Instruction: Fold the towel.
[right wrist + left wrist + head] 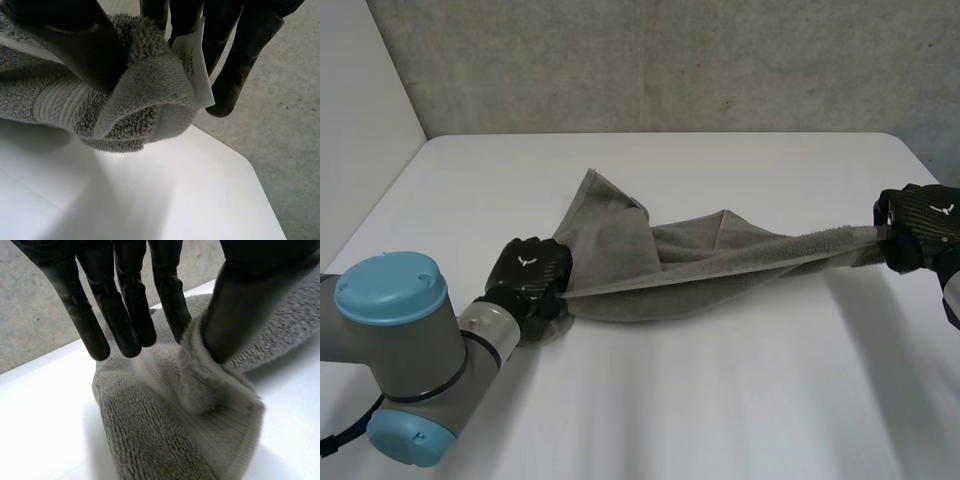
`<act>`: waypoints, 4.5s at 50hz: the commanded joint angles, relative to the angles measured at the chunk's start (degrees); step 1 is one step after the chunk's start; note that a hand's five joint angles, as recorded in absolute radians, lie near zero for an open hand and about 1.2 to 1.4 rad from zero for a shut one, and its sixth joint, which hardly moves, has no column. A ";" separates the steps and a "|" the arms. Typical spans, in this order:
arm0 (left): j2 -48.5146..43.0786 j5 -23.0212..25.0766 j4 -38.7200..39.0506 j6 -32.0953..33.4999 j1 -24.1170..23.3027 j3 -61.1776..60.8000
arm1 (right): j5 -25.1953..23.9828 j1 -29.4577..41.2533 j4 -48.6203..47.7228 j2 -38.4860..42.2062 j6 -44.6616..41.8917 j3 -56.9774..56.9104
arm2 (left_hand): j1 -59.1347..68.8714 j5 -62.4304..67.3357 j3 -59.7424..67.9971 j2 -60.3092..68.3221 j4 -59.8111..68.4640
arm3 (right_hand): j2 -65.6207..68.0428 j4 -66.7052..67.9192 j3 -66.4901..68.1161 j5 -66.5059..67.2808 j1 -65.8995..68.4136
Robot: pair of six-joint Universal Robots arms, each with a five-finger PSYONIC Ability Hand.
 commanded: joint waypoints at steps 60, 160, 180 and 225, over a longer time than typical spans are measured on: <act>-14.76 3.54 -26.95 2.83 12.34 73.89 | 8.21 19.42 33.97 34.83 -4.31 -95.92 | 20.79 21.05 20.51 20.20 20.21 | 3.51 2.84 4.41 3.37 3.78; -13.70 3.36 -2.96 12.41 17.00 24.10 | 9.35 9.40 14.00 18.92 -2.28 -25.54 | 20.79 21.05 20.51 20.20 20.21 | 3.51 2.84 4.41 3.37 3.78; 14.58 11.53 -6.29 6.26 22.53 6.80 | -5.58 10.19 37.60 13.21 -4.47 -30.19 | 20.79 21.05 20.51 20.20 20.21 | 3.51 2.84 4.41 3.37 3.78; -16.68 18.40 -12.18 1.78 26.85 32.34 | -6.38 10.27 42.66 36.66 -0.63 -51.36 | 20.79 21.05 20.51 20.20 20.21 | 3.51 2.84 4.41 3.37 3.78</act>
